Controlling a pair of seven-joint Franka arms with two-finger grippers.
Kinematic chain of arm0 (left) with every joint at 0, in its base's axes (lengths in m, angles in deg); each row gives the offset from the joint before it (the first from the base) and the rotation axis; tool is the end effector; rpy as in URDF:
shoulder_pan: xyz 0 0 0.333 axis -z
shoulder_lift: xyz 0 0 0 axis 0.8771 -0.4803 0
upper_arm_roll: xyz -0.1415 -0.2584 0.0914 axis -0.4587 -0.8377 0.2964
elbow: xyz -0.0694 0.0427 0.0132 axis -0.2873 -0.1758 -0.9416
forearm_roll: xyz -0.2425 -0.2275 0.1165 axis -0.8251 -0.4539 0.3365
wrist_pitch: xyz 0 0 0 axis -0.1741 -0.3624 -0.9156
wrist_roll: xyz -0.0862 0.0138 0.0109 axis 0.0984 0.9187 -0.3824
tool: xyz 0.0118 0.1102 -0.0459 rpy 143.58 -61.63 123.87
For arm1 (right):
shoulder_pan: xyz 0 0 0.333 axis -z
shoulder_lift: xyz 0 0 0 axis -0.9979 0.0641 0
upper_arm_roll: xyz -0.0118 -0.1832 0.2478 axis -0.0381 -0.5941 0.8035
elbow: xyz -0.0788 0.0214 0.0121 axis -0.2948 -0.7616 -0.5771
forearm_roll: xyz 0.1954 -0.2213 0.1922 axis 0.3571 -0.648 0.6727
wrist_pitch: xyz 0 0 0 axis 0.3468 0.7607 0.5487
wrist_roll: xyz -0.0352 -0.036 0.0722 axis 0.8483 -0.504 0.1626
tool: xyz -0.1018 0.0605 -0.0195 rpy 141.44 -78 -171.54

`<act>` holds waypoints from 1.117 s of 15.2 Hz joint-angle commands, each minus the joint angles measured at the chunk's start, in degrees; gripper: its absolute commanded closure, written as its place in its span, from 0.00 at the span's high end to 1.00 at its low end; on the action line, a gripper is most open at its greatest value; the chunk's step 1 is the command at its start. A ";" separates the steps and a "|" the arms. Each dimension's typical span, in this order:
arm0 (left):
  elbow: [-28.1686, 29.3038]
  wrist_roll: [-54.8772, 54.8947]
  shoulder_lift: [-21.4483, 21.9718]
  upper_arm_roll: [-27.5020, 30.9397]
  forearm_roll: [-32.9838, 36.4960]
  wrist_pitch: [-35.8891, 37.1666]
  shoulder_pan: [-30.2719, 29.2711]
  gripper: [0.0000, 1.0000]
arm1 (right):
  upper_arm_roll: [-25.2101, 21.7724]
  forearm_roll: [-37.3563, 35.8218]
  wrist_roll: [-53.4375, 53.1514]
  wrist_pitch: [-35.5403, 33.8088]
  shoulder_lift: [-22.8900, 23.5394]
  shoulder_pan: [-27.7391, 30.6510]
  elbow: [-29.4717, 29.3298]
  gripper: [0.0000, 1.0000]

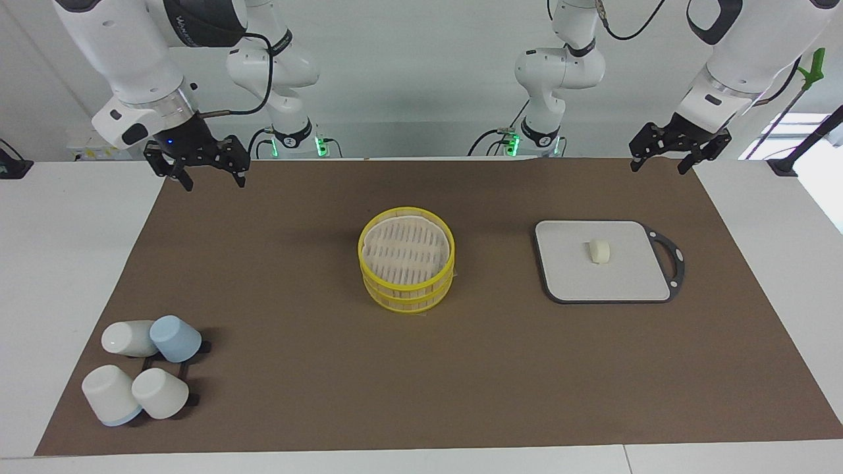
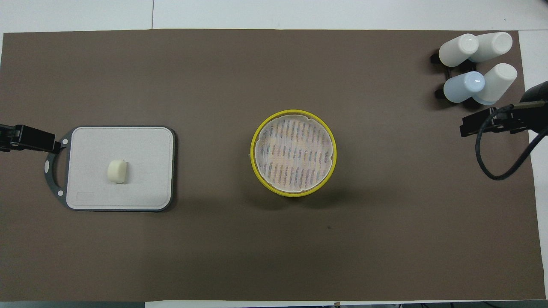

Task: Place bun in steamer
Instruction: 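Reach the right gripper to the steamer lid while the left gripper reaches the bun, then grasp the bun with the left gripper while the right gripper lifts the lid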

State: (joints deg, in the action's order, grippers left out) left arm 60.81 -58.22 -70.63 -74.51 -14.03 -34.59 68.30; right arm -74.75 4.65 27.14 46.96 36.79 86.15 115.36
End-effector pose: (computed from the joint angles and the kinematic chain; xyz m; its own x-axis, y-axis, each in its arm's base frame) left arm 0.4927 -0.0121 0.6039 0.9894 -0.1314 -0.0624 -0.1294 -0.9910 0.0354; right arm 0.5118 0.0135 0.5922 0.9987 0.0373 -0.0356 0.0365 -0.9991 -0.0226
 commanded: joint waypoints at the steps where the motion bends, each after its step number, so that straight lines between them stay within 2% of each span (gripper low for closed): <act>1: 0.00 0.67 0.25 -0.04 -0.71 0.51 -0.50 1.00 | -0.34 1.03 -0.46 -1.26 0.71 -0.17 -1.39 1.00; 4: 0.00 0.67 0.25 -0.13 -0.71 0.42 -0.50 1.00 | 1.84 2.43 -3.35 1.02 1.06 -1.04 -1.22 1.00; 5: 0.00 0.67 0.25 -0.13 -0.71 0.42 -0.50 1.00 | 4.29 3.04 -6.67 2.51 1.59 -4.27 -1.83 1.00; 6: 0.09 0.67 0.33 -0.04 -0.71 0.42 -0.50 1.00 | 4.75 2.96 -13.14 3.48 4.81 -8.83 -3.22 1.00; 8: 0.61 0.76 0.42 -0.04 -0.71 0.16 -0.50 1.00 | 4.75 2.18 -30.54 5.15 14.81 -19.81 -13.12 1.00; 9: 2.36 0.93 1.29 -0.04 -0.71 -0.71 -0.59 1.00 | 4.67 1.04 -33.83 8.47 18.95 -23.77 -15.43 1.00; 11: 12.95 1.20 5.15 -0.04 -0.71 -8.32 -1.38 1.00 | 4.49 -2.30 -36.83 16.37 23.46 -29.41 -15.81 1.00; 13: 28.13 1.46 10.07 -0.04 -0.71 -21.57 -2.26 1.00 | 4.40 -4.67 -43.24 19.39 28.72 -33.89 -16.24 1.00; 14: 34.22 3.38 10.52 -0.13 -0.71 -27.38 -2.26 1.00 | 4.49 -7.56 -43.79 22.44 29.79 -35.23 -15.90 1.00; 15: 37.93 5.74 9.92 -0.04 -0.71 -32.05 -2.35 1.00 | 4.58 -8.45 -43.79 24.13 29.89 -34.72 -14.76 1.00; 17: 42.87 10.40 6.16 -0.13 -0.71 -40.58 -2.61 1.00 | 4.58 -8.29 -43.97 26.42 29.28 -34.10 -10.47 1.00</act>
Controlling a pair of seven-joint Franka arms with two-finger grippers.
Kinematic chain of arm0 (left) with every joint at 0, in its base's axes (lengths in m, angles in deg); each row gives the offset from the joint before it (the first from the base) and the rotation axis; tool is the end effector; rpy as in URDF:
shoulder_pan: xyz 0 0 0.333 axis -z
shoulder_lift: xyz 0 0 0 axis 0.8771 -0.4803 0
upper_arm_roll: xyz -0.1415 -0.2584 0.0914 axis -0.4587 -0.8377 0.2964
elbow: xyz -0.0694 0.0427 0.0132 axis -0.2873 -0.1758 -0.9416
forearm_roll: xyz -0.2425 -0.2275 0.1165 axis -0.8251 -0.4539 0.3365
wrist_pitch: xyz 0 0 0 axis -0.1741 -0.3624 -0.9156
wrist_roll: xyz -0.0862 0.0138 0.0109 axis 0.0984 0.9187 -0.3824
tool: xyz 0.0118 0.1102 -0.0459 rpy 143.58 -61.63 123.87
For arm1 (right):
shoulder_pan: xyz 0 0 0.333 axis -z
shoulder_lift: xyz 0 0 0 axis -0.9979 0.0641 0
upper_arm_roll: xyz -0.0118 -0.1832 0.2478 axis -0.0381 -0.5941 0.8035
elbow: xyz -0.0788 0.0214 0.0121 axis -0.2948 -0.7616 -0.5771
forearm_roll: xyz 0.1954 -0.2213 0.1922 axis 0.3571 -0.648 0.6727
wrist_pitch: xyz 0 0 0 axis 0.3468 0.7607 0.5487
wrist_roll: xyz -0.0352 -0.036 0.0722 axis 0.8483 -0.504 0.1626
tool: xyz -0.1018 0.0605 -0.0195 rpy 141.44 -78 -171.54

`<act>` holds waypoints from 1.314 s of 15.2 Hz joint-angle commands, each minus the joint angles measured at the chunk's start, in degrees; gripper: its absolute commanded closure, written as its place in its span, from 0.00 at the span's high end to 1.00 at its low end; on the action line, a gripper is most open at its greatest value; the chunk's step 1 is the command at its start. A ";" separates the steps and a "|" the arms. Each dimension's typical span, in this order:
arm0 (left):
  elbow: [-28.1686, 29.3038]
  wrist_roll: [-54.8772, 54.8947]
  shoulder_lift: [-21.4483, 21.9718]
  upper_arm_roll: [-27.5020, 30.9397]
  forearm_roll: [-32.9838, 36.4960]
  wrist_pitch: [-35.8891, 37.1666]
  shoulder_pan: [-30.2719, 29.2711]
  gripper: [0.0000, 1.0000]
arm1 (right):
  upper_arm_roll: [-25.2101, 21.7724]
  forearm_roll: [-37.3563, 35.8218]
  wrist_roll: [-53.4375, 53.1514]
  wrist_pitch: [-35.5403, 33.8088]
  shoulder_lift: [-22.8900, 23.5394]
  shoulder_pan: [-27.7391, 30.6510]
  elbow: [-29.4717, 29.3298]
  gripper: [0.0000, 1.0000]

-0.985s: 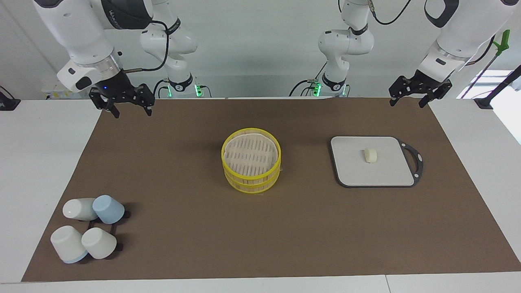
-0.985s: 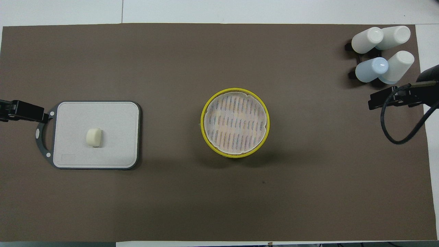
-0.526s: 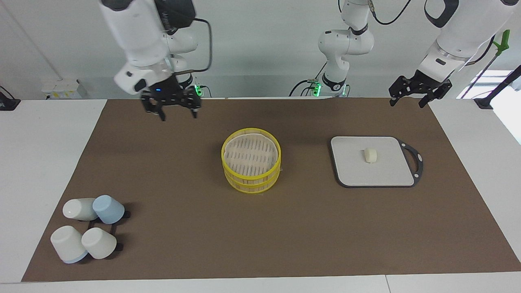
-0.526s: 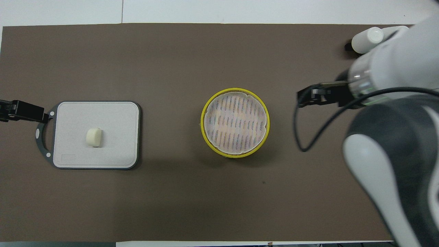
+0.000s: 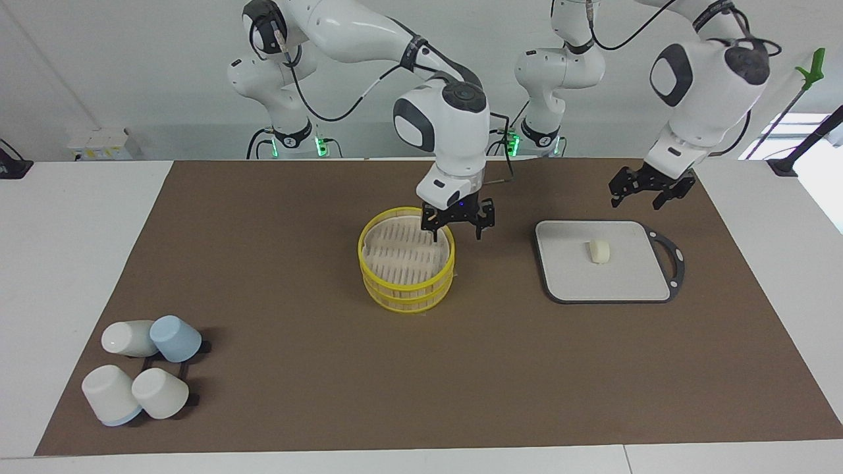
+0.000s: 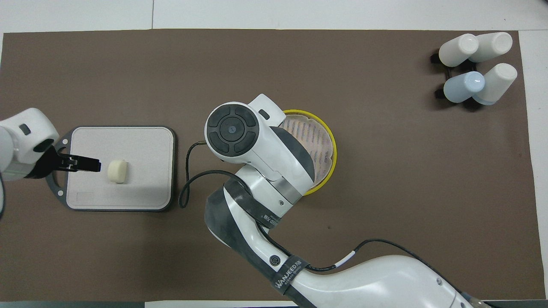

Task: Place bun in steamer
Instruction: 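Grasp the bun with the left gripper while the right gripper lifts the lid, then set the lid aside with the right gripper while the left gripper carries the bun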

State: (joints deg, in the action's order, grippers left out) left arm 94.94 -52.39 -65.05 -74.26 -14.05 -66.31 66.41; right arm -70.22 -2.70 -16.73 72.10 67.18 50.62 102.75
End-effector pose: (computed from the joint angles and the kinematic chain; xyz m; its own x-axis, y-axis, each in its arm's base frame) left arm 0.4681 0.0074 0.4399 0.9832 -0.1826 -0.0036 -0.1823 -0.9825 0.0378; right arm 0.5227 0.4312 0.4117 0.9946 -0.0072 0.1037 -0.0045 -0.9996 -0.0269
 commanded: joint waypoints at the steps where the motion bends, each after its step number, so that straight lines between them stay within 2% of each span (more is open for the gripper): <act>1: 9.63 6.17 -1.45 -0.38 -0.68 -11.94 -0.63 1.00 | 0.05 -0.94 -0.18 2.59 -2.16 1.43 4.69 1.00; 4: 11.39 6.53 -5.86 -0.38 -0.68 -17.31 0.24 1.00 | 0.14 -0.59 -0.19 5.41 -3.83 1.52 9.53 1.00; 6: 12.62 7.58 -6.74 -0.38 -0.68 -20.74 0.25 1.00 | 0.14 2.56 -0.10 6.12 -4.10 1.26 10.08 0.47; 7: 12.72 8.63 -7.27 -0.38 -0.68 -21.63 0.16 1.00 | 0.14 3.28 -0.10 5.94 -4.10 1.26 10.08 0.27; 8: 12.72 8.99 -7.80 -0.38 -0.68 -21.98 -0.10 1.00 | 0.14 3.46 -0.10 5.94 -4.10 1.08 10.08 0.13; 9: 12.63 9.00 -8.15 -0.38 -0.68 -22.77 -0.11 1.00 | 0.14 3.55 -0.10 5.68 -4.19 0.91 10.08 0.05; 10: 12.63 8.91 -8.59 -0.38 -0.68 -23.91 -0.02 0.98 | 0.23 3.55 -0.10 5.07 -4.19 0.82 9.81 0.00; 12: 12.54 8.73 -9.21 -0.38 -0.68 -24.97 0.07 0.92 | 0.23 3.37 0.25 2.18 -4.10 1.43 7.98 0.00; 14: 12.19 8.64 -9.47 -0.38 -0.68 -24.98 0.07 0.72 | 0.23 3.72 0.52 -3.52 -3.49 3.27 1.59 0.00; 16: 12.19 8.47 -9.47 -0.38 -0.68 -24.54 0.16 0.43 | 0.41 6.51 3.83 -10.72 -4.36 9.05 -2.04 0.00; 18: 12.10 8.38 -9.38 -0.38 -0.68 -23.84 0.07 0.26 | 0.06 10.92 14.52 -17.92 -9.09 16.25 -2.14 0.00; 20: 9.40 8.21 -9.64 -0.55 -0.85 -19.47 0.24 0.26 | -0.12 10.58 25.16 -27.41 -12.08 22.50 -1.97 0.00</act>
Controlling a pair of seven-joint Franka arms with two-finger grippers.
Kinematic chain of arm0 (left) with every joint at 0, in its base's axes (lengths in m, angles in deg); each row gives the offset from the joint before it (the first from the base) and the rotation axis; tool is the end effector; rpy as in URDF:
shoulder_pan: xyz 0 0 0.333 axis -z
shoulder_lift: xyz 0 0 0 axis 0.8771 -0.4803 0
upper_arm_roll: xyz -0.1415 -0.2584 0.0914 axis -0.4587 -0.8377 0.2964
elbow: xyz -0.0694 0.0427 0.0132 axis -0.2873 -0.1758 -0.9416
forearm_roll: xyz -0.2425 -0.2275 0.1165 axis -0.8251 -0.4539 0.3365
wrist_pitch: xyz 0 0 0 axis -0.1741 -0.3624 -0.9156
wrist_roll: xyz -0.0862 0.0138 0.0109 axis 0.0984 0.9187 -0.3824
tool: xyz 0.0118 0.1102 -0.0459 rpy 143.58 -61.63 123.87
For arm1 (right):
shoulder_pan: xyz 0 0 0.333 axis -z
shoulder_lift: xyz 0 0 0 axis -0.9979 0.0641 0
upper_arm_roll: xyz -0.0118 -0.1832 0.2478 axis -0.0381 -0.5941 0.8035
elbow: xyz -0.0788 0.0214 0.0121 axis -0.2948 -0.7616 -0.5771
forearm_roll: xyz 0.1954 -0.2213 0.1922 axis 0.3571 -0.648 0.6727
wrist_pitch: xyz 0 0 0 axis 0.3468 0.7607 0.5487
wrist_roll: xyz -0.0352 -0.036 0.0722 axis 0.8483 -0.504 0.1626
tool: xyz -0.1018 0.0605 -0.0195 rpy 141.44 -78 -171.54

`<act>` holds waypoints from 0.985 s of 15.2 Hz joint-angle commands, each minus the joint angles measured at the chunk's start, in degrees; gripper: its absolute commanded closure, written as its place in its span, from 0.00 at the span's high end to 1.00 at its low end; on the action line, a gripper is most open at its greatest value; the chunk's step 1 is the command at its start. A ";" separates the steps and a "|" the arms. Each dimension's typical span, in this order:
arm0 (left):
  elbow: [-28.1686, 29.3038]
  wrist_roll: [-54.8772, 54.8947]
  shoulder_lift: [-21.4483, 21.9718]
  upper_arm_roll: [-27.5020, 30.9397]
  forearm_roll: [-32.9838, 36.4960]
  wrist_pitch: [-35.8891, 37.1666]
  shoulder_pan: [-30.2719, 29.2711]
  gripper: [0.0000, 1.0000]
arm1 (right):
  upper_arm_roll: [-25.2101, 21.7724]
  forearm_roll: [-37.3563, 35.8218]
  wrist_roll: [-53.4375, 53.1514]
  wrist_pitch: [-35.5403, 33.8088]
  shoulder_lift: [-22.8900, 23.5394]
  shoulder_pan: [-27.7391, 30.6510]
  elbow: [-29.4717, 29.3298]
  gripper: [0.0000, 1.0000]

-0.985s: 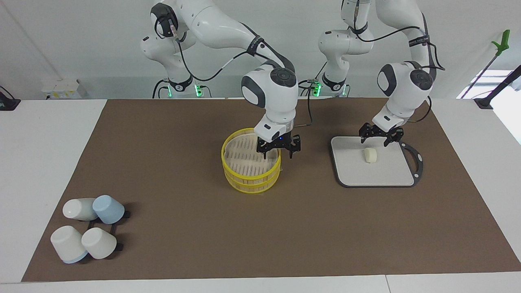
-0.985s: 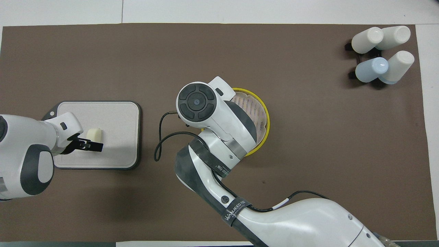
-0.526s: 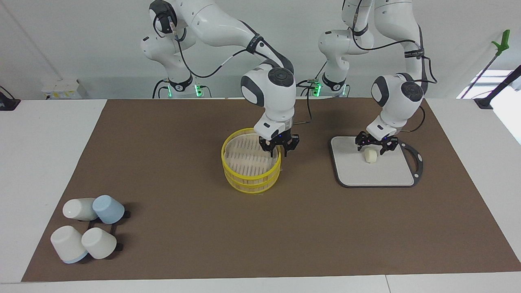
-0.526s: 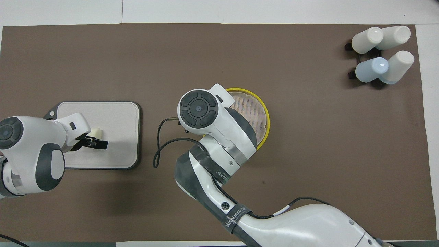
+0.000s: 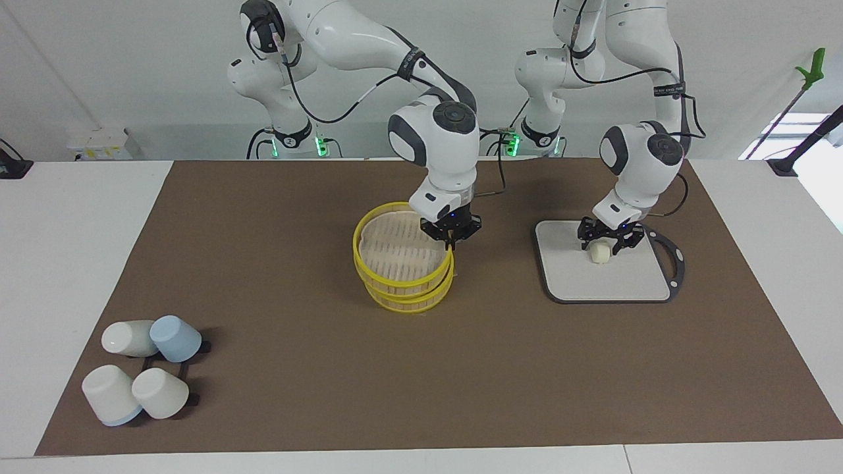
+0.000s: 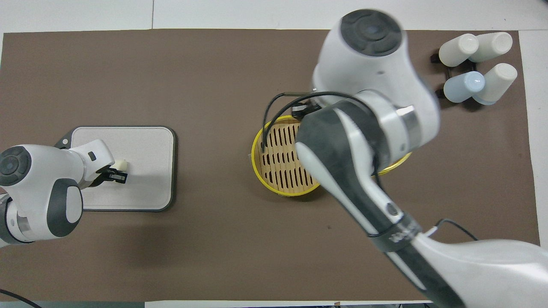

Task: Place bun in steamer
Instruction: 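Set the lid aside with the right gripper while the left gripper carries the bun, then lower the bun into the open steamer and open the left gripper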

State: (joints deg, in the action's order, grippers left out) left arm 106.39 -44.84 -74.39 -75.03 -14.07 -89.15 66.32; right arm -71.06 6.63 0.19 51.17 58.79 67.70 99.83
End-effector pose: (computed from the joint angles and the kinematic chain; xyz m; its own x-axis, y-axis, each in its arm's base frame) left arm 0.4696 0.0023 0.3175 0.9493 -0.3130 0.0286 -0.3133 -0.9497 0.0047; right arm 0.5723 0.2444 0.4968 0.9930 -0.0547 -0.1050 -0.0598 -0.9972 -0.0456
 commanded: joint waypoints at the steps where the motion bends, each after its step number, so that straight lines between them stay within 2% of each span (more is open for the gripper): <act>1: -5.90 -0.82 -0.56 -0.05 -1.62 8.27 0.42 0.27 | 0.63 0.90 12.21 -9.83 -5.28 7.97 2.00 0.00; 3: -14.85 -8.17 -1.88 -0.32 -4.86 17.67 3.47 0.28 | 0.63 -0.50 18.28 -12.50 -7.83 12.63 5.16 0.00; 5: -27.41 -24.22 -6.17 -0.32 -5.49 25.95 9.79 0.28 | 0.63 -4.10 23.57 -12.50 -9.24 13.88 8.32 0.00; 8: -39.57 -45.00 -11.01 -0.40 -6.36 28.71 20.25 0.28 | 0.63 -8.06 25.95 -12.24 -10.13 14.23 10.71 0.00; 9: -40.64 -48.53 -11.55 -0.40 -6.98 27.92 23.33 0.28 | 0.63 -8.07 27.70 -12.15 -10.65 15.45 11.84 0.00; 11: -39.96 -57.14 -12.69 -0.32 -6.99 21.19 31.06 0.28 | 0.71 -8.07 29.73 -9.88 -11.71 17.31 14.57 0.00; 13: -38.72 -62.52 -16.80 -0.14 -6.37 15.55 38.45 0.28 | 0.71 -8.07 31.75 -8.29 -12.06 18.19 15.72 0.00; 15: -37.76 -65.95 -21.38 -0.23 -2.88 9.58 42.33 0.29 | 0.71 -8.07 31.85 -8.37 -12.24 18.19 16.16 0.00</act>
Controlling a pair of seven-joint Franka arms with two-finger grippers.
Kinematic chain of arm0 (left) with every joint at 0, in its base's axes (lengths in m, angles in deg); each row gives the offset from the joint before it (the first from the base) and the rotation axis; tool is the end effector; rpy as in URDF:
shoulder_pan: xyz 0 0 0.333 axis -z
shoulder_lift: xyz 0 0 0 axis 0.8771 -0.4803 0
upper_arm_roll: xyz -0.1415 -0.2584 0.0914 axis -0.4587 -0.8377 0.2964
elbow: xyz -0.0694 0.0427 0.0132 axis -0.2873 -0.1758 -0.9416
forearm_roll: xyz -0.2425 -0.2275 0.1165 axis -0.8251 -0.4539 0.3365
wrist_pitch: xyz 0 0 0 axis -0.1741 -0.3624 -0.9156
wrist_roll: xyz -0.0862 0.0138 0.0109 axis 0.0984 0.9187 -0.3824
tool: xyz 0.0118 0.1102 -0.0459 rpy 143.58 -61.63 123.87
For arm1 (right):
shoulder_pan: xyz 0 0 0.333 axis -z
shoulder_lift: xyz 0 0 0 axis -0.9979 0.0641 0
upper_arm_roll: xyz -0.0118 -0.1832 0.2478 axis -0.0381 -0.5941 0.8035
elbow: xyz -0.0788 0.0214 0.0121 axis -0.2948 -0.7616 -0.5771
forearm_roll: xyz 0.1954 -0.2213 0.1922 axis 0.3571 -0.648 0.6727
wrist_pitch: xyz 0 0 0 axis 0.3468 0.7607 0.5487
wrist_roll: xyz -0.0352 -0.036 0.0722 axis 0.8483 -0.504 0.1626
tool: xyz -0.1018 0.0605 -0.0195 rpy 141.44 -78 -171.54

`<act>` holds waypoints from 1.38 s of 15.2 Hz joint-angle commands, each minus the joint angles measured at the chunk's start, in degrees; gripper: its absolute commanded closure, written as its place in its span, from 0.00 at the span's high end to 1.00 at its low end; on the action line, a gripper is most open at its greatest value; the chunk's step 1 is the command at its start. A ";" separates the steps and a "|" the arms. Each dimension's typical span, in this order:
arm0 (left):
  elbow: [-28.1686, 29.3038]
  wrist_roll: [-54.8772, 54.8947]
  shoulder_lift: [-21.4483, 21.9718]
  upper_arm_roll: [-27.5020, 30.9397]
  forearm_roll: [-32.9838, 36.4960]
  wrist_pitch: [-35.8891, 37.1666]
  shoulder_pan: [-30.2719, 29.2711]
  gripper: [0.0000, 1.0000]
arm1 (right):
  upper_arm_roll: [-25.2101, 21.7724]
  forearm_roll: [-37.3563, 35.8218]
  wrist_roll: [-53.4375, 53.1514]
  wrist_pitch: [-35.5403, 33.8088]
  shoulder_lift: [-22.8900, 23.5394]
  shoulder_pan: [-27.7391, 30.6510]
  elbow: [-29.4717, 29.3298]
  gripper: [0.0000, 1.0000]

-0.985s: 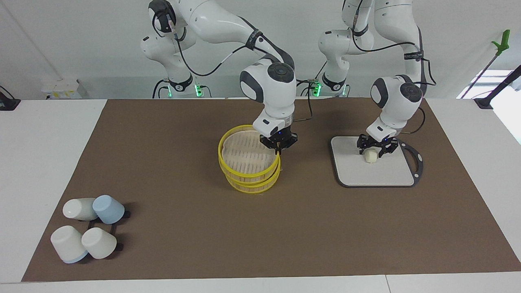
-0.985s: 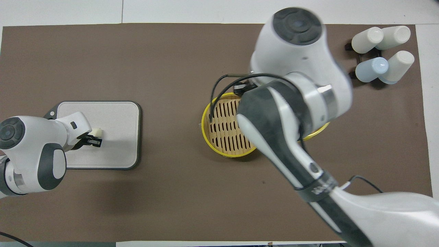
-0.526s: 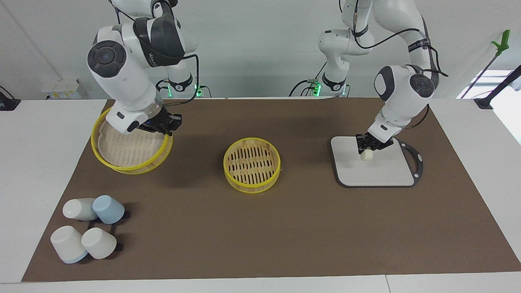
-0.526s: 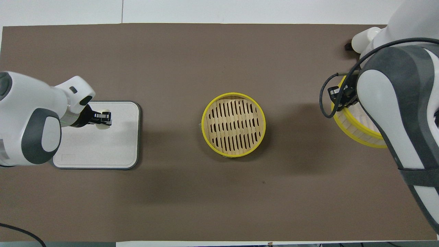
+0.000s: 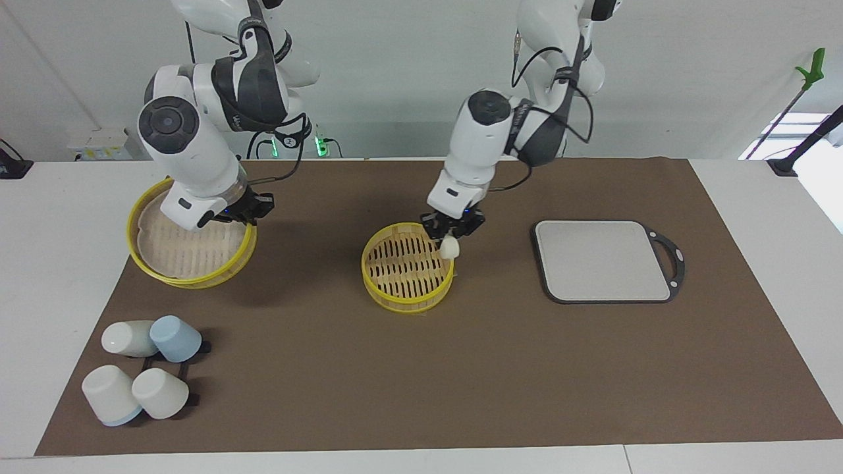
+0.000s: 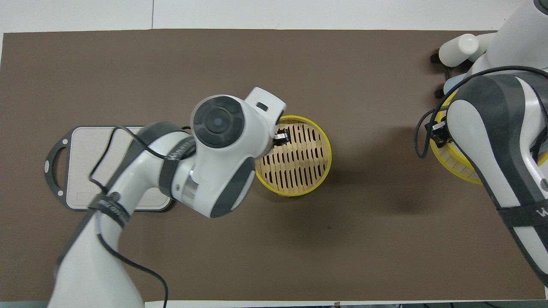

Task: Place bun in steamer
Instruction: 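Lower the bun into the open steamer and open the left gripper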

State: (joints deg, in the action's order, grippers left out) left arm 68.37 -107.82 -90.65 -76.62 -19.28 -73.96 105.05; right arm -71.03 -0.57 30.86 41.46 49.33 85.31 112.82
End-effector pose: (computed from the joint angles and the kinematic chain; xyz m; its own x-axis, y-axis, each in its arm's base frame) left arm 0.4687 -0.4054 0.4124 0.9923 0.1164 0.0432 0.1084 -0.9819 0.1553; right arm 0.5470 0.0424 0.4883 0.9371 0.1719 -0.3038 0.1882 -0.9818 0.0250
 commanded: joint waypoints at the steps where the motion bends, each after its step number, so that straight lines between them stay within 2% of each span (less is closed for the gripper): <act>1: 1.91 -3.51 -5.48 1.45 3.13 -7.47 4.40 0.30 | 0.68 -0.87 1.18 1.34 -2.95 0.58 3.26 0.00; 4: 3.95 -4.12 -6.36 1.36 3.23 -10.47 5.11 0.32 | 0.68 -0.87 1.10 1.34 -2.95 0.49 3.26 0.00; 5: 4.04 -5.35 -6.63 1.36 3.23 -11.61 5.37 0.38 | 0.68 -0.87 1.01 1.34 -2.95 0.49 3.26 0.00; 6: 4.21 -6.23 -6.54 1.36 3.23 -11.53 5.63 0.54 | 0.68 -0.87 1.01 1.34 -2.95 0.49 3.26 0.00; 7: 3.95 -6.59 -6.54 1.45 3.23 -11.10 5.64 0.88 | 0.68 -0.87 1.01 1.34 -2.95 0.40 3.26 0.00; 8: 3.78 -6.68 -6.28 1.54 3.23 -10.66 5.64 1.00 | 0.68 -0.87 0.92 1.34 -2.95 0.40 3.26 0.00; 9: 3.86 -6.50 -5.49 1.54 3.23 -9.44 5.11 1.00 | 0.68 -0.87 0.92 1.34 -2.95 0.40 3.26 0.00; 11: 3.95 -5.54 -0.59 1.72 3.23 -2.61 2.58 1.00 | 0.68 -0.60 0.74 1.25 -2.95 0.40 3.26 0.00; 14: 3.95 2.77 9.34 1.63 2.97 12.67 -5.58 1.00 | 0.77 0.10 0.74 1.60 -2.87 0.14 2.91 0.00; 16: 3.69 9.73 14.62 1.72 2.88 20.08 -12.44 1.00 | 1.29 1.93 0.31 2.74 -2.52 -0.74 2.21 0.00; 17: 3.60 13.76 16.82 1.80 2.88 23.24 -16.56 1.00 | 1.30 5.69 -2.39 4.23 -2.43 -2.83 1.08 0.00; 18: 3.34 17.89 18.14 1.98 3.23 25.45 -20.08 1.00 | 1.30 7.12 -7.55 5.72 -2.25 -7.29 0.46 0.00; 21: 0.27 32.99 19.65 2.07 5.15 32.04 -29.58 1.00 | 1.30 6.87 -25.12 15.11 -0.33 -20.39 0.45 0.00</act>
State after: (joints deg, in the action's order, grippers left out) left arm 69.84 -83.04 -71.16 -73.58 -15.96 -45.52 80.45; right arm -69.74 6.31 16.41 52.43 48.25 72.91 113.58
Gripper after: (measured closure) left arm 0.000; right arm 0.916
